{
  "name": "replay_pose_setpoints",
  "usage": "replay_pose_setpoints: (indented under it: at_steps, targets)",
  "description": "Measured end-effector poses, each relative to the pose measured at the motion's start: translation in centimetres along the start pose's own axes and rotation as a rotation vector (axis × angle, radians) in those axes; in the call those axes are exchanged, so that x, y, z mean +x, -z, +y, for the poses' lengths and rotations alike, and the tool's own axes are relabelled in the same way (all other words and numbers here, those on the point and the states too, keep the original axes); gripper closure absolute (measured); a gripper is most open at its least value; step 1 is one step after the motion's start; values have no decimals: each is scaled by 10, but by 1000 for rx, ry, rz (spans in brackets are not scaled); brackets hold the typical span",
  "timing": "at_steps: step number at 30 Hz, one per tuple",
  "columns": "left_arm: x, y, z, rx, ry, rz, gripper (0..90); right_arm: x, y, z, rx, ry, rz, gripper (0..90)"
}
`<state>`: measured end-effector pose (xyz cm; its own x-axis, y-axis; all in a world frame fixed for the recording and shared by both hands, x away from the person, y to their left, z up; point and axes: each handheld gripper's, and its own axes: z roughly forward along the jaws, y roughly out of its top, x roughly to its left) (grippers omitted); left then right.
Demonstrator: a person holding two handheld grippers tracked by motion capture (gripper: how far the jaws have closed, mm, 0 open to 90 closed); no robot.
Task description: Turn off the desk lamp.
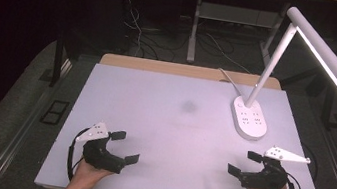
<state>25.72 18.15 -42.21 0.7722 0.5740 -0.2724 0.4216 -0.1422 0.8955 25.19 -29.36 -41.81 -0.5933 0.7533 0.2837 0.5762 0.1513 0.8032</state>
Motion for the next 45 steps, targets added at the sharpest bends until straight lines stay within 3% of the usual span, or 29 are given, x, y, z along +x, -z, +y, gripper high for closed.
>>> replay_pose_setpoints:
  at_steps: [32, 45]
  targets:
    - [-3, -3, -1, 36, -25, 3, 0, 7, 6, 3, 15, 17, -1, 7]
    - [-3, -2, -1, 33, -21, 17, 0, 2, 17, 21, 33, 3, -4, 7]
